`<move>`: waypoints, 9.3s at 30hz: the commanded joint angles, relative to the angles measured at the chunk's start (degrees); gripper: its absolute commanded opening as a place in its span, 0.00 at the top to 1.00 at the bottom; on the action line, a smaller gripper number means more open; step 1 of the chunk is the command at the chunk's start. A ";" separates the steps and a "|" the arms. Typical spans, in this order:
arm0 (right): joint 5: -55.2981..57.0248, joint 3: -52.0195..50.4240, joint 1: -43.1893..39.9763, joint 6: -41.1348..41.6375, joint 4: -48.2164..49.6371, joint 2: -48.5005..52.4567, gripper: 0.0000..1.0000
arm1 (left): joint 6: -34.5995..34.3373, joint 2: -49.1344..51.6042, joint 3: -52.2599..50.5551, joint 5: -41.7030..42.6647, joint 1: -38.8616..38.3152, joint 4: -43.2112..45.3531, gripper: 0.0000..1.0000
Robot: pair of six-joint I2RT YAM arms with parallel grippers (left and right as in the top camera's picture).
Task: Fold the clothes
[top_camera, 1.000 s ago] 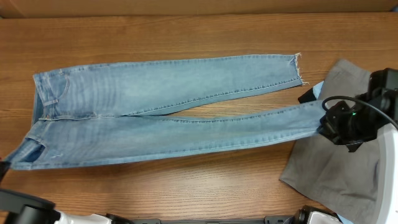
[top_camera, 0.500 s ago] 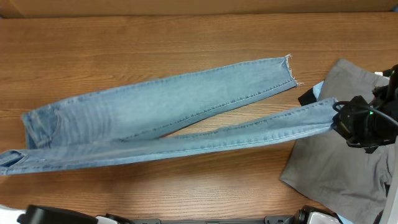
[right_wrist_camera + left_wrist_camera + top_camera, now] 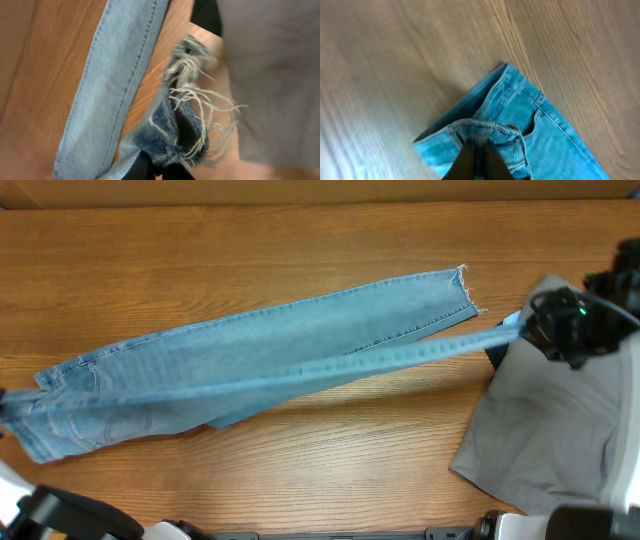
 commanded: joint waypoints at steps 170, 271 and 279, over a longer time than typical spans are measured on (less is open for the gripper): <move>1.88 0.59 9.81 -26.99 42.05 41.44 0.66 | 30.29 25.92 3.10 40.50 13.92 -2.91 0.96; -4.46 3.93 10.03 -18.43 21.64 19.98 0.43 | 27.61 25.97 16.15 23.85 -6.54 -11.74 0.77; -4.48 3.93 10.03 -18.43 20.72 19.98 0.43 | 27.15 26.01 16.17 26.05 -0.81 -10.21 0.21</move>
